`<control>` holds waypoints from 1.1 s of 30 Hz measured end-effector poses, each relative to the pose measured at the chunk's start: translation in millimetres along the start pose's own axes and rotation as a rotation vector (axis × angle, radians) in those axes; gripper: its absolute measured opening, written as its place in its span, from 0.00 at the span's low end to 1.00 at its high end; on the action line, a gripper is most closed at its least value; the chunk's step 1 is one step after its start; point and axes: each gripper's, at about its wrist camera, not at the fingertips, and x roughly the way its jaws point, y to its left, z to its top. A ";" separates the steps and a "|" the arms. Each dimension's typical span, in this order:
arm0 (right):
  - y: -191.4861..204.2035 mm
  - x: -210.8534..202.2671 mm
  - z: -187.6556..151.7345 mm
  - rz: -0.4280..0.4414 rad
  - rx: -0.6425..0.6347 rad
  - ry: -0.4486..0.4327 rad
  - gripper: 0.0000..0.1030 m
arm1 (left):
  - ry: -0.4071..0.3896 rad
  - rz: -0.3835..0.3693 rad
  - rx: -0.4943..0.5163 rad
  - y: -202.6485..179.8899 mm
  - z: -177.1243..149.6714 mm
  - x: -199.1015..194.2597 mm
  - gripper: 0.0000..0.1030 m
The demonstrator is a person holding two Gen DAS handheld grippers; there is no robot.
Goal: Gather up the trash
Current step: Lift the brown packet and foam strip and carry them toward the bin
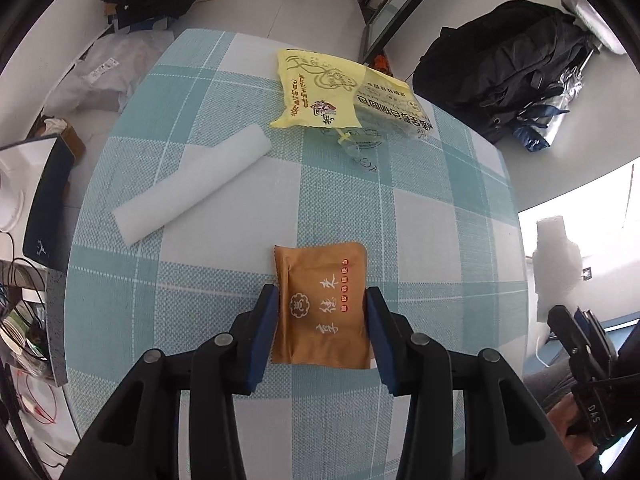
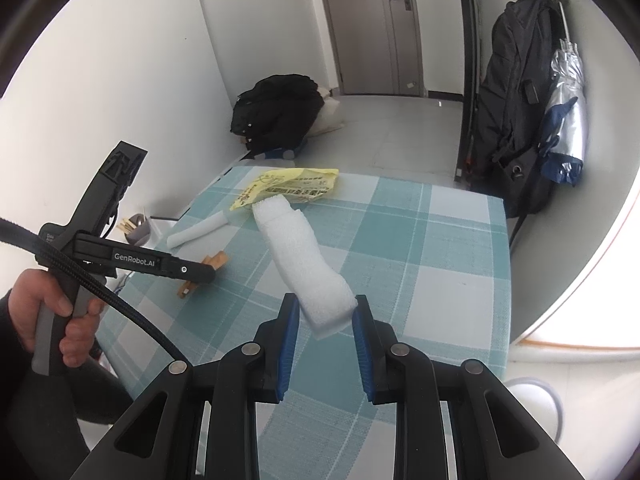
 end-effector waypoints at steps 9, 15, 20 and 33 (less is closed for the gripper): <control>6.7 -0.5 0.4 0.003 0.004 0.000 0.25 | -0.030 -0.092 -0.010 -0.6 -2.8 -14.1 0.38; 9.4 -16.3 3.4 0.006 0.018 -0.026 0.25 | -0.099 -0.129 0.037 -11.5 -3.9 -35.9 0.38; 8.0 -39.6 12.3 0.020 0.045 -0.071 0.25 | -0.179 -0.153 0.096 -34.4 -3.0 -58.0 0.38; -60.9 -163.7 36.0 -0.031 0.162 -0.263 0.25 | -0.252 -0.201 0.244 -153.8 8.2 -84.3 0.38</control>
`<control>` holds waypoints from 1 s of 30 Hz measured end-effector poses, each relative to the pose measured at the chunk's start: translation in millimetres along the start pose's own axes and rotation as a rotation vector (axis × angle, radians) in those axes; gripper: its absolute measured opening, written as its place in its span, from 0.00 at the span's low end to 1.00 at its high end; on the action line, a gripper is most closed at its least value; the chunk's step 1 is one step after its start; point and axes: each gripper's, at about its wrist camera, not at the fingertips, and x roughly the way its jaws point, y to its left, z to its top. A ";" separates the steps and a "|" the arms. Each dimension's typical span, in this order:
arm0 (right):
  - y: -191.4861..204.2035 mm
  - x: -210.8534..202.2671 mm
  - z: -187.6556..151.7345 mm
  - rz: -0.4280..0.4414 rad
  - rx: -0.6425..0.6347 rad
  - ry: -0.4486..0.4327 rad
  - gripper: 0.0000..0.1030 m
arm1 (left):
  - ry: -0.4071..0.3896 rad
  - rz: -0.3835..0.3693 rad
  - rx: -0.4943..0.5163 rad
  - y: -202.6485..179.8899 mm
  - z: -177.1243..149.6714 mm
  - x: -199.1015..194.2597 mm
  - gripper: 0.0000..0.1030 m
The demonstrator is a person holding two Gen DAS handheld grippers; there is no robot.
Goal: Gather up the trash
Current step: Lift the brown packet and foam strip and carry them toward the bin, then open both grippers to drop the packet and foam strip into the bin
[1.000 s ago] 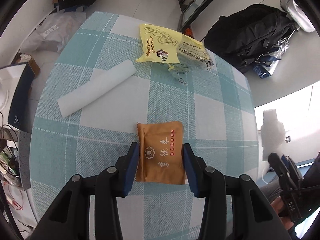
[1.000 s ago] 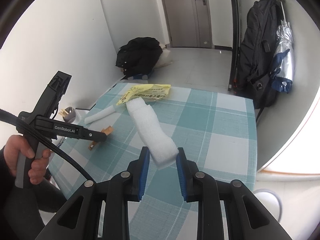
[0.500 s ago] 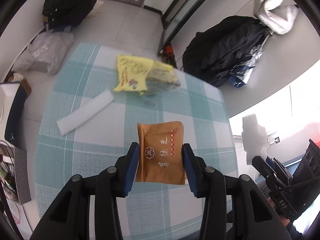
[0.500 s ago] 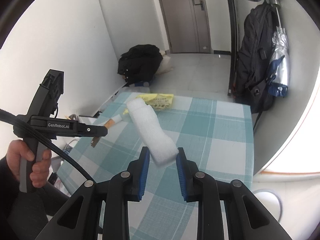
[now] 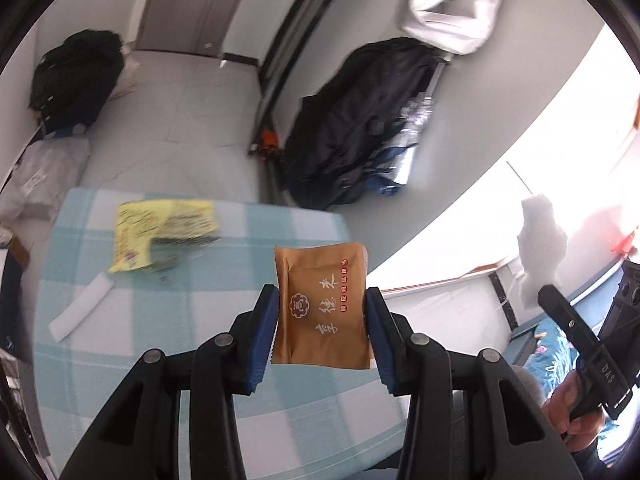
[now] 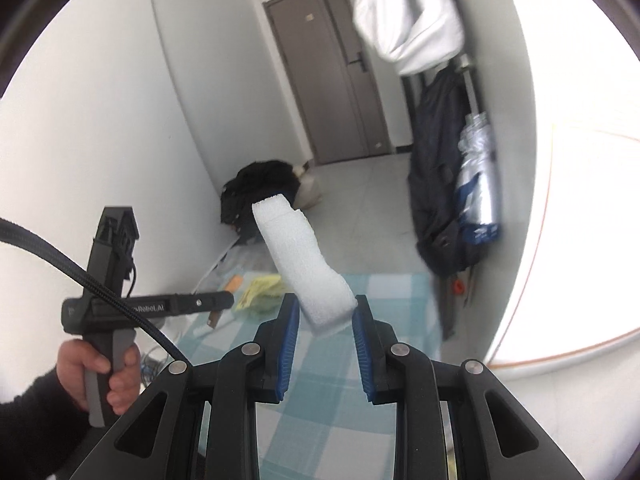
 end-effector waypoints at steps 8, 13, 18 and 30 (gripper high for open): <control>-67.3 -80.9 22.5 -0.119 0.070 -0.111 0.25 | 0.015 -0.137 0.098 -81.3 20.1 31.0 0.38; -112.6 -103.2 11.2 -0.200 0.148 -0.112 0.25 | 0.072 -0.175 0.161 -123.7 19.3 70.2 0.38; -156.6 -97.9 -17.4 -0.265 0.234 -0.070 0.25 | 0.181 -0.192 0.203 -148.9 5.8 120.3 0.38; -249.0 -25.5 -109.1 -0.302 0.470 0.148 0.25 | 0.439 -0.208 0.183 -146.3 -32.4 234.1 0.38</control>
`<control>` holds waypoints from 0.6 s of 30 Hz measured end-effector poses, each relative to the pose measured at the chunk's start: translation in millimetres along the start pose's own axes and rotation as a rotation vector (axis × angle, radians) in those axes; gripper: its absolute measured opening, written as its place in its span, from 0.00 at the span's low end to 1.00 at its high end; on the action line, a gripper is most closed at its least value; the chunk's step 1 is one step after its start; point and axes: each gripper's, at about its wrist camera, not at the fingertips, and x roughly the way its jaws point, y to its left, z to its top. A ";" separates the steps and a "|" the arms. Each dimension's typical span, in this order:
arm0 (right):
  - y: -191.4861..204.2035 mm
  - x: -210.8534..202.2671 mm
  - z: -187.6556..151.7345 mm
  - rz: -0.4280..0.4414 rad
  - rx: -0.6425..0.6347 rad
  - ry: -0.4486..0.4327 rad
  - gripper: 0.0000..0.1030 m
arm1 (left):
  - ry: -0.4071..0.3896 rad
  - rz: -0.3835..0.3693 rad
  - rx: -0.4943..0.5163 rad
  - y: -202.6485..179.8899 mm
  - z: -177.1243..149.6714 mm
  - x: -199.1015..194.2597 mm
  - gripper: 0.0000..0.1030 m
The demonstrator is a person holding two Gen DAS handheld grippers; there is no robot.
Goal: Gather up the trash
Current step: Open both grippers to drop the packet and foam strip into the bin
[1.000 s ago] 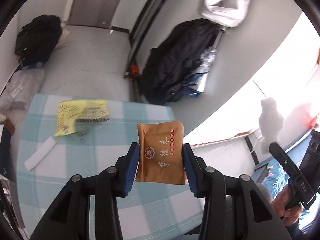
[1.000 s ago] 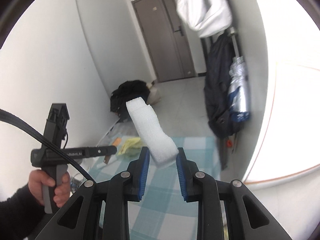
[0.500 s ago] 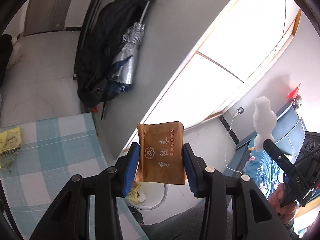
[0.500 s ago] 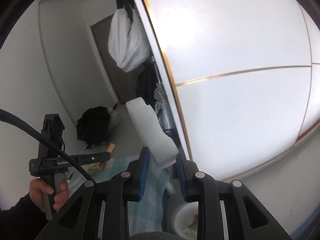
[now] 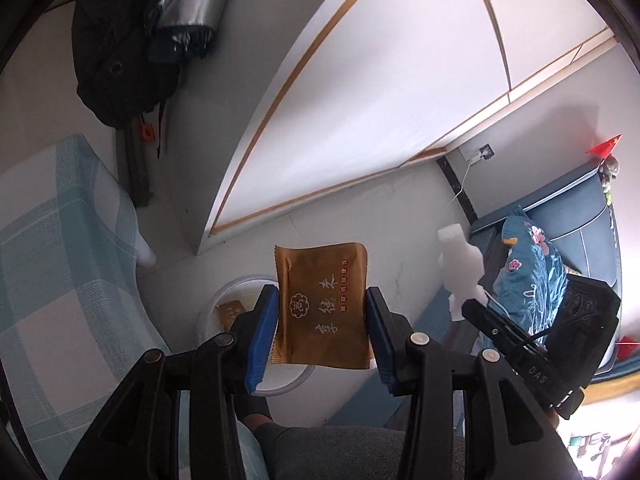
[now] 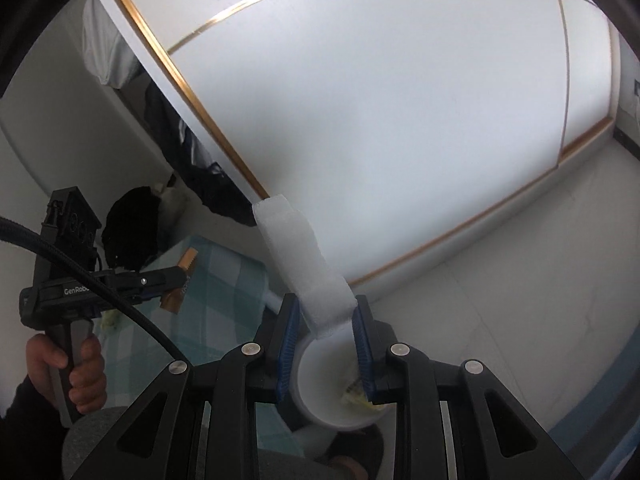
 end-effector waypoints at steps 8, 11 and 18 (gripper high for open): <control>-28.1 78.0 -33.5 0.025 0.088 0.182 0.25 | 0.165 0.059 0.009 12.6 2.9 55.3 0.38; -36.3 97.2 -44.9 0.022 0.115 0.247 0.25 | 0.239 0.074 -0.022 20.3 1.6 76.9 0.38; -51.2 137.9 -74.8 0.021 0.190 0.386 0.25 | 0.396 0.095 -0.068 28.8 -6.2 114.5 0.38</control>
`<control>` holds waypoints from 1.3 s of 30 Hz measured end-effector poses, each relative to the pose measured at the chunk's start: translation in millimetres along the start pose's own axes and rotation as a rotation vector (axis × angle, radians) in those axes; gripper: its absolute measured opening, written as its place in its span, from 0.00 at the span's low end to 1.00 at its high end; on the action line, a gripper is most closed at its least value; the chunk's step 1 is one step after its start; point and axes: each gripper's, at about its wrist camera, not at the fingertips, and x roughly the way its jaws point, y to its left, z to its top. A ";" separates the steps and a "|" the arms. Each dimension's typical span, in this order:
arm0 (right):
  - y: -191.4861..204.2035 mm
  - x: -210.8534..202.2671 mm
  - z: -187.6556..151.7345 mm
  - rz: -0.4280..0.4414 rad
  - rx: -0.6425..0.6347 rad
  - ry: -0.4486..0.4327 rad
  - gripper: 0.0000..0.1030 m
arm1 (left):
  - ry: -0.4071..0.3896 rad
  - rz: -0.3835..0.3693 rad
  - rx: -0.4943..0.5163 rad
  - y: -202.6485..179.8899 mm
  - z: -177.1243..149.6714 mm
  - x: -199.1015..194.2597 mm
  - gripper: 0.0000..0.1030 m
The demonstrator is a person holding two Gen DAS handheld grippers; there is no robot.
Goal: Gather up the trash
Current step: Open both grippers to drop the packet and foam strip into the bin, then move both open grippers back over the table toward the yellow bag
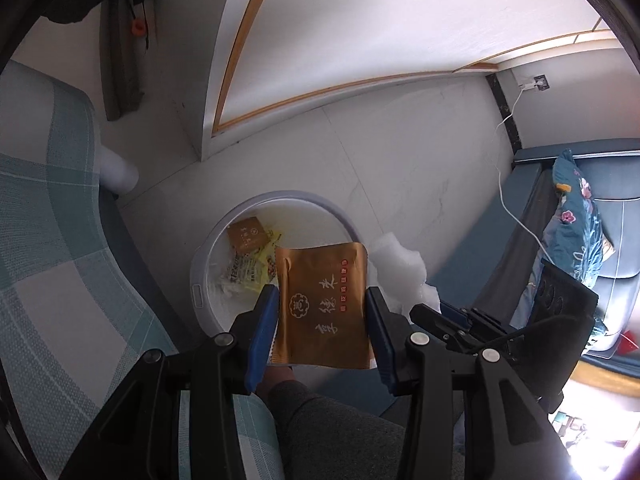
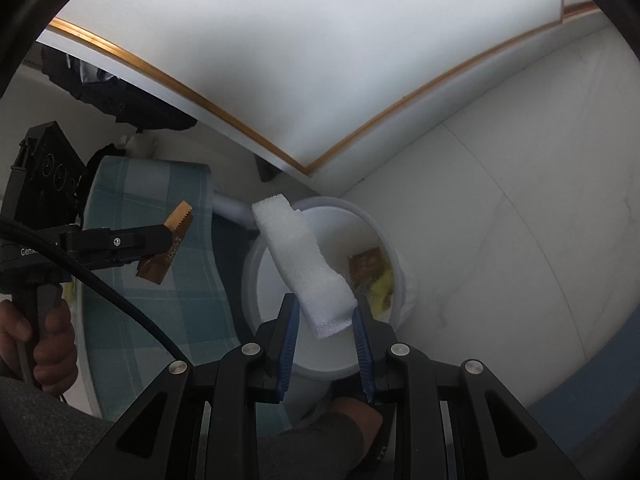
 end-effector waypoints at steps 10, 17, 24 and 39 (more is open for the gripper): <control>-28.4 42.2 6.4 0.022 0.066 0.156 0.25 | 0.117 0.049 -0.026 -8.8 8.4 31.1 0.38; -26.4 46.6 3.6 0.016 0.078 0.195 0.31 | 0.179 0.060 -0.066 -5.8 12.6 47.5 0.54; -21.8 49.5 3.2 0.016 0.054 0.193 0.39 | 0.184 0.046 -0.093 0.4 11.5 42.9 0.61; -11.2 -33.8 5.4 -0.015 -0.008 -0.037 0.47 | -0.054 0.148 0.018 -24.4 -11.8 -20.8 0.74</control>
